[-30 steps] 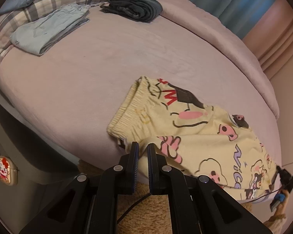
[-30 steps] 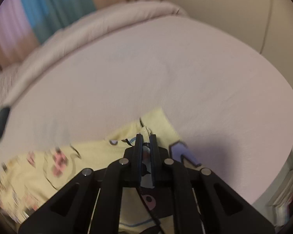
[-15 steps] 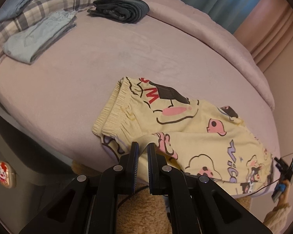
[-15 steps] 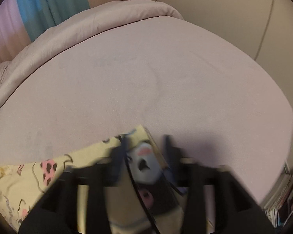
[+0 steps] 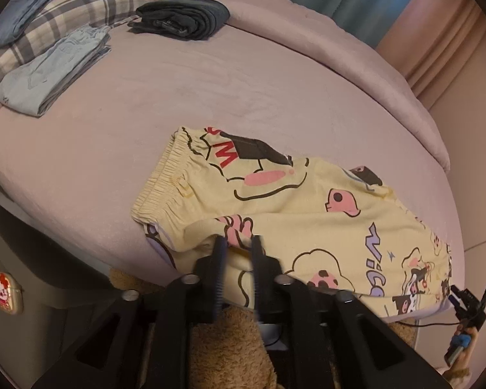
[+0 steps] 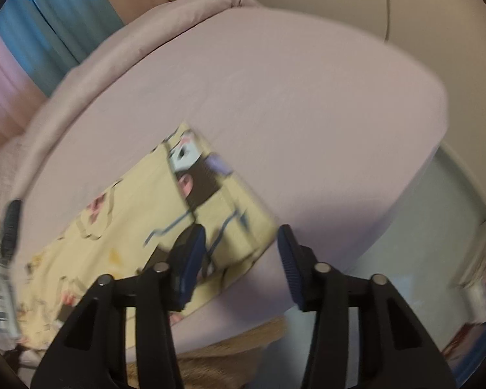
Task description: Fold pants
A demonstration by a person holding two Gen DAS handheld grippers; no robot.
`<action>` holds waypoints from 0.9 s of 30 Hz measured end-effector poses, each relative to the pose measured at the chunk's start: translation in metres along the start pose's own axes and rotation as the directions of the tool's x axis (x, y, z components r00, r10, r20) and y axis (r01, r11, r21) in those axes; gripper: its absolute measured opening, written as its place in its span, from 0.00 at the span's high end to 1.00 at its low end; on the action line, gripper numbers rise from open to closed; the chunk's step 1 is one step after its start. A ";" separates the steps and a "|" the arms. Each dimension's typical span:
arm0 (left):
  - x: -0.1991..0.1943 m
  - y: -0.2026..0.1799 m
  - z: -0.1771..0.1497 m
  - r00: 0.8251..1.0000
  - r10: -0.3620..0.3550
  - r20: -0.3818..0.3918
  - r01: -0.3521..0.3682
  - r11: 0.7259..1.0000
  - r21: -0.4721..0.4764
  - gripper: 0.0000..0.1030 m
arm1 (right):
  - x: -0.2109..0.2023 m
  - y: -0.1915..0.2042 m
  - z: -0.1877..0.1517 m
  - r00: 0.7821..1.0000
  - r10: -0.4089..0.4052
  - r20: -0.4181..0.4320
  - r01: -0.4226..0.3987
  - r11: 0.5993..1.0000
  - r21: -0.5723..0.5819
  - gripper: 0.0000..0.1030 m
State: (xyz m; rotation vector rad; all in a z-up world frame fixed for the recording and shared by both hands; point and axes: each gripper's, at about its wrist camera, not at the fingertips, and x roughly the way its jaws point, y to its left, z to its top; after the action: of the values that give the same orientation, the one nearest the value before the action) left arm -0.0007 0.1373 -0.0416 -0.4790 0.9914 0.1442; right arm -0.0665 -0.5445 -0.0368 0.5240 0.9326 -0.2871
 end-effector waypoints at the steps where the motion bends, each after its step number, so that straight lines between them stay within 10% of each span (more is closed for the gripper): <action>1: -0.002 0.001 0.000 1.000 -0.005 0.009 0.006 1.000 -0.008 0.66 | 0.003 0.001 -0.006 1.000 -0.004 -0.001 0.004 1.000 -0.002 0.60; 10: -0.004 0.004 -0.003 1.000 0.003 0.022 -0.002 0.999 -0.035 0.54 | 0.014 0.011 -0.003 0.999 -0.032 0.044 0.033 0.999 -0.022 0.65; 15: -0.001 0.005 -0.004 1.000 0.014 0.010 -0.014 0.999 -0.044 0.54 | 0.016 0.020 0.012 0.996 -0.038 0.084 0.042 0.998 -0.050 0.89; 27: 0.004 0.012 -0.006 1.000 0.014 -0.003 -0.014 0.998 -0.057 0.54 | -0.020 0.008 0.029 0.985 0.075 0.157 -0.082 0.996 0.041 0.89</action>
State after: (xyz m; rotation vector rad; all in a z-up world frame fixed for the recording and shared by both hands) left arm -0.0069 0.1443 -0.0519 -0.5249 0.9953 0.1854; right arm -0.0549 -0.5532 -0.0040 0.5727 0.7540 -0.2754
